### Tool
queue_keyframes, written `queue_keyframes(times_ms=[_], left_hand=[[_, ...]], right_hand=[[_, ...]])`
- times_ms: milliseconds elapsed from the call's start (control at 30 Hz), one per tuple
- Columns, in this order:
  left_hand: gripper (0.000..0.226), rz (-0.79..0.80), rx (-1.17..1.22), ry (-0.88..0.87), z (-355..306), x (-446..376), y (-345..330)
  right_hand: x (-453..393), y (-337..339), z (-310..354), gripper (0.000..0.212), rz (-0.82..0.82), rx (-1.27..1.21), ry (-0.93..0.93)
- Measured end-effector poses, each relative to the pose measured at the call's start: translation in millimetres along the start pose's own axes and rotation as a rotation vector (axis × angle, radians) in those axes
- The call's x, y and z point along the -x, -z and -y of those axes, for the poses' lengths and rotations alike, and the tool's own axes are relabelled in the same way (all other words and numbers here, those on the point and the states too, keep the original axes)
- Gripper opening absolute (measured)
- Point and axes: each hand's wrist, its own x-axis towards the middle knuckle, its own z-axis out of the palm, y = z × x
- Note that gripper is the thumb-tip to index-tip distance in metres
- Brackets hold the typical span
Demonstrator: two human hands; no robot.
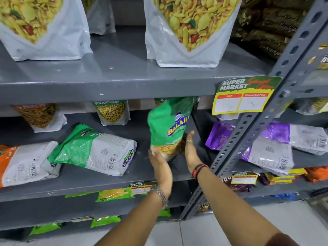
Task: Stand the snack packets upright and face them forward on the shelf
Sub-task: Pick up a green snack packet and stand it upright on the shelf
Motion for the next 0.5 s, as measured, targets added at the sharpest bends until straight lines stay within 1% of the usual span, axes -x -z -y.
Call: queue_keyframes(times_ms=[67, 133, 200, 267, 333, 367, 433, 500], left_hand=[[0.061, -0.014, 0.086, -0.01, -6, -16, 2], [0.059, 0.031, 0.184, 0.016, -12, -29, 4], [0.061, 0.065, 0.169, 0.072, -16, -40, 9], [0.055, 0.079, 0.064, 0.132, -13, -42, 21], [0.032, 0.06, 0.013, 0.14, -4, -37, 37], [0.023, 0.037, 0.042, 0.167, 0, -32, 44], [0.021, 0.0, 0.145, 0.271, 1, -19, 63], [0.022, -0.047, 0.244, 0.307, 2, -9, 89]], right_hand=[[10, 2, -12, 0.069, 0.0, -0.018, 0.058], [19, 6, -18, 0.065, 0.041, -0.057, 0.113], [25, 11, -19, 0.062, 0.05, -0.037, 0.143], [28, 17, -23, 0.057, 0.001, 0.089, 0.129], [32, 23, -34, 0.044, -0.064, 0.303, 0.073], [34, 25, -40, 0.036, -0.065, 0.377, 0.032], [40, 22, -49, 0.027, 0.035, 0.438, -0.068], [45, 6, -50, 0.031, 0.16, 0.505, -0.079]])
